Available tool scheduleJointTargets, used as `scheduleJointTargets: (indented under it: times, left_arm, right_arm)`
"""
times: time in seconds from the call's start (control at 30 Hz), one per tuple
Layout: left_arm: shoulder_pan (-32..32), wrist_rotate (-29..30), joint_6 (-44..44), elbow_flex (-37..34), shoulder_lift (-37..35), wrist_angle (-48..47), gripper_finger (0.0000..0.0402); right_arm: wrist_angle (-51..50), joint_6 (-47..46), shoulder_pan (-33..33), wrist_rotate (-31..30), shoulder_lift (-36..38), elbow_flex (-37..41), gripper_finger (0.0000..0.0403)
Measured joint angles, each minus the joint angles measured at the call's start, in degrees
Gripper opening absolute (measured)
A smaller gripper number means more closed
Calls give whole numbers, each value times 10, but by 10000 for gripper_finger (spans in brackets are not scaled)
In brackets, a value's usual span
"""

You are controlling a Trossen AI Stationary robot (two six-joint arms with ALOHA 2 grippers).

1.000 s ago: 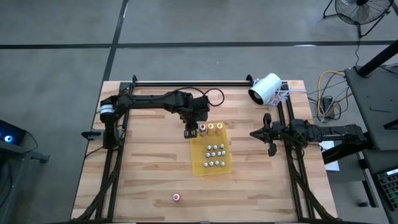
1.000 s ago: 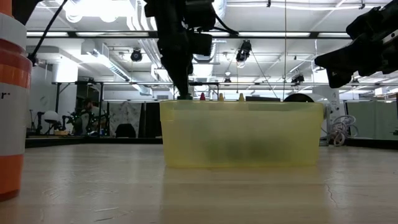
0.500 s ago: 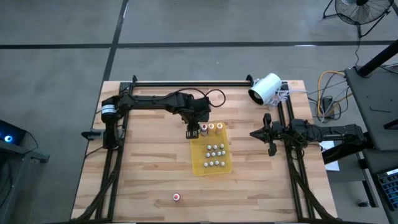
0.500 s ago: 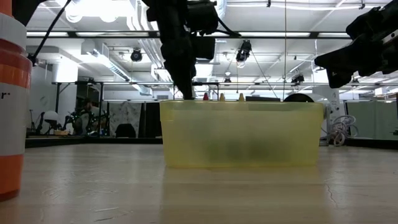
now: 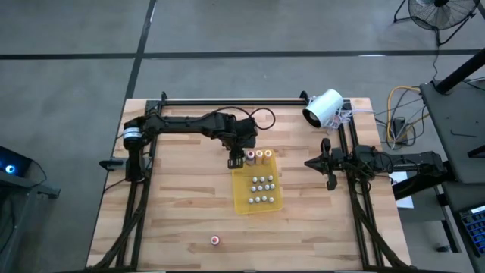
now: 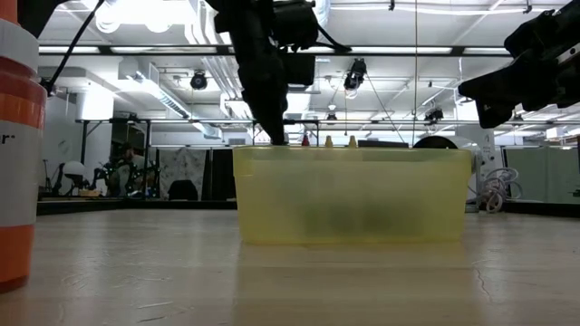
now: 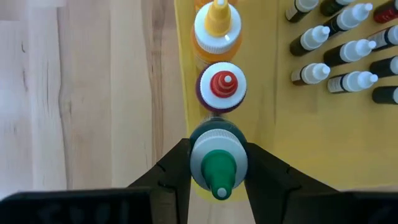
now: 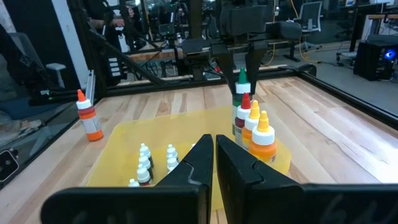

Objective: Pick & Place food coloring
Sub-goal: Put the large green food coloring bottle into the yellow bin

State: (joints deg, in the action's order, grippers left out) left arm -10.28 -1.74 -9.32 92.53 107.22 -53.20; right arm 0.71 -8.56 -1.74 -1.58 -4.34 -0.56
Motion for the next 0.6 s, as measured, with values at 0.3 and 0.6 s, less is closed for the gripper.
scheduleJointTargets:
  times: [0.3,0.6]
  left_arm:
    - [0,0,3,0,0,7,97]
    - [0,-2,6,0,0,7,97]
  right_arm:
    - [0,0,0,0,0,0,13]
    - [0,0,0,0,0,0,13]
